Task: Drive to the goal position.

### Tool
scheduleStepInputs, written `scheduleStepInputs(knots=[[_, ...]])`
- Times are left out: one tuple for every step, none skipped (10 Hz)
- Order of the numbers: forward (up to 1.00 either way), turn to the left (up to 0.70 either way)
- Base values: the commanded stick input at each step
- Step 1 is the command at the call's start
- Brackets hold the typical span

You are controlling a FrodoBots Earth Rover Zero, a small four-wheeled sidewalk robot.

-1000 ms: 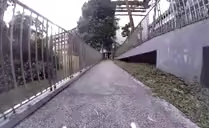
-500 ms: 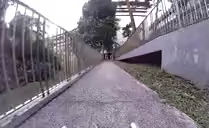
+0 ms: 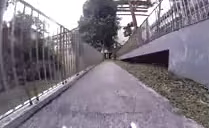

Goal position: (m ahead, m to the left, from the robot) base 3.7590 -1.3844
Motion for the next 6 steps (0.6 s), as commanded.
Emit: scheduleStepInputs(knots=[[0.70, -0.03], [0.70, -0.03], [0.70, -0.03], [0.70, -0.03], [0.70, -0.03], [0.70, -0.03]])
